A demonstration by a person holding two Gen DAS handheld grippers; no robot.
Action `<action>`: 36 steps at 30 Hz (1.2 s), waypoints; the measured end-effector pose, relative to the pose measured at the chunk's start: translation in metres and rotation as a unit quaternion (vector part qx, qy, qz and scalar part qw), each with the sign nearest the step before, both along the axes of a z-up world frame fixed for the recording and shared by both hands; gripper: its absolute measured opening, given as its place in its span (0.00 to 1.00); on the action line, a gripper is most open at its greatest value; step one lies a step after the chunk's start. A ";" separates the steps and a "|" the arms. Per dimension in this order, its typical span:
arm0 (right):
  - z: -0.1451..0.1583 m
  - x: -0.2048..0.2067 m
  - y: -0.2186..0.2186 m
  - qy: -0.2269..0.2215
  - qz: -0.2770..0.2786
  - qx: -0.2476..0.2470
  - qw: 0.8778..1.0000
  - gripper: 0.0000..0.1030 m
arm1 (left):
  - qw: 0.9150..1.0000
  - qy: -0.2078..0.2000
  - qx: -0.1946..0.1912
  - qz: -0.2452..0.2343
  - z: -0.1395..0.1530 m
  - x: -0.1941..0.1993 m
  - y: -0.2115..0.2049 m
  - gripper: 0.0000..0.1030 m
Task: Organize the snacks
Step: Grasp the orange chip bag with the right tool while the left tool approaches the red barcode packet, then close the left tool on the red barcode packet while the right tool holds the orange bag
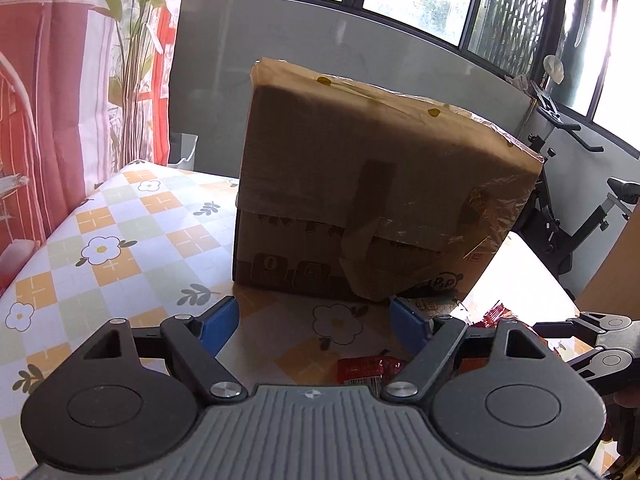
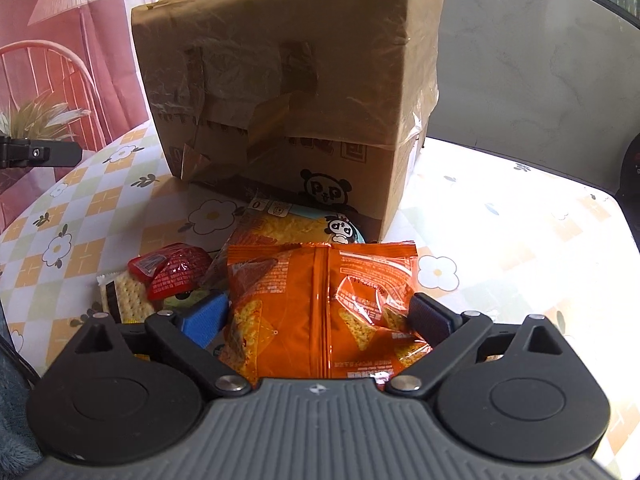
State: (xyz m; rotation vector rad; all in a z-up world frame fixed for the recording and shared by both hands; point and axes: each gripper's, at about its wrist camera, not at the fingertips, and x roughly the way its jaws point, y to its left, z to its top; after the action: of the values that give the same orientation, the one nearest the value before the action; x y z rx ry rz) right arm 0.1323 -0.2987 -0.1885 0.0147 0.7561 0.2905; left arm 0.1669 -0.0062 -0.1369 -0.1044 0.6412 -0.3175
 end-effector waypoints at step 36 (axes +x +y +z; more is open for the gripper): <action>0.012 -0.041 -0.002 -0.082 -0.033 0.054 0.995 0.60 | 0.992 0.052 0.047 -0.104 -0.063 0.018 -0.066 0.65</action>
State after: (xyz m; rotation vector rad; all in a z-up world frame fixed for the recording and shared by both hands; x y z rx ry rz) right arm 0.0908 -0.3004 -0.1769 0.1173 0.5752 0.2665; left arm 0.1849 -0.0725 -0.1995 0.0377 0.7721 -0.4840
